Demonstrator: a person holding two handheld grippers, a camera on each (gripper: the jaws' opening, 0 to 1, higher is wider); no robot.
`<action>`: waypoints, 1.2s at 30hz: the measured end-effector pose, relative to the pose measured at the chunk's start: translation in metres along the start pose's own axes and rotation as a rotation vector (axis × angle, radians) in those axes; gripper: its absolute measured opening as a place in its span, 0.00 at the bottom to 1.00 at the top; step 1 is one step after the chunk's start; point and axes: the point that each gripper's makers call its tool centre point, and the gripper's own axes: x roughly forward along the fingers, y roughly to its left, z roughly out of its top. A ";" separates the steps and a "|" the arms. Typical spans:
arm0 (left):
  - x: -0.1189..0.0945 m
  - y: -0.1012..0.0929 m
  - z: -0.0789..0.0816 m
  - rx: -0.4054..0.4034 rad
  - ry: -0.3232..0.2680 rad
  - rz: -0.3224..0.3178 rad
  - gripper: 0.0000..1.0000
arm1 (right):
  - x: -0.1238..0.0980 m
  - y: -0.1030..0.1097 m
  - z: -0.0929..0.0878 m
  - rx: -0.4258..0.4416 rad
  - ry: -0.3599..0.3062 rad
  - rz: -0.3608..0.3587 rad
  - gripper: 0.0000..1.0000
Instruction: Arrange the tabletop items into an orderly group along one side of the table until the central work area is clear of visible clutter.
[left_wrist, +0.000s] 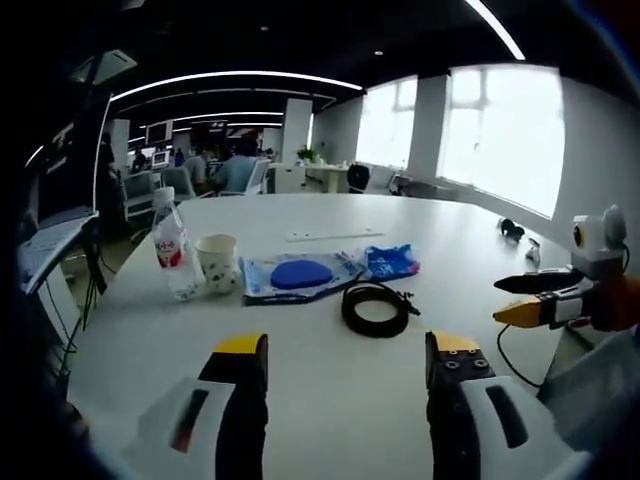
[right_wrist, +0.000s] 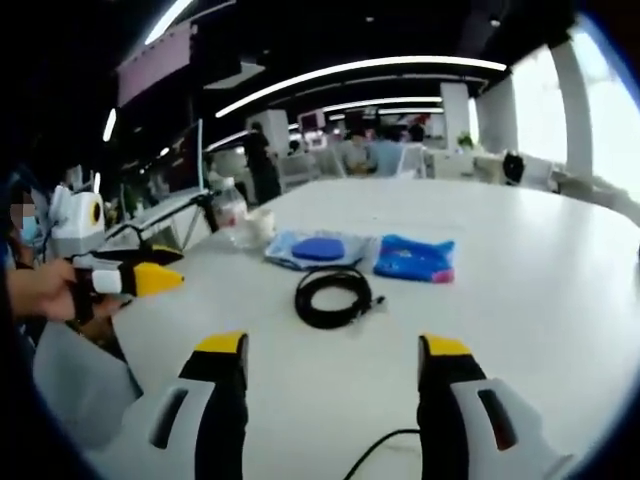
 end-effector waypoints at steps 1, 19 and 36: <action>-0.002 -0.002 0.000 -0.001 -0.001 -0.004 0.62 | 0.000 0.002 0.000 -0.004 0.001 0.002 0.66; -0.037 0.006 -0.004 -0.017 -0.036 0.034 0.70 | -0.013 0.019 -0.002 -0.020 -0.009 0.014 0.79; -0.054 0.019 -0.011 -0.032 -0.039 0.048 0.82 | -0.028 0.019 0.004 -0.007 -0.058 -0.041 0.92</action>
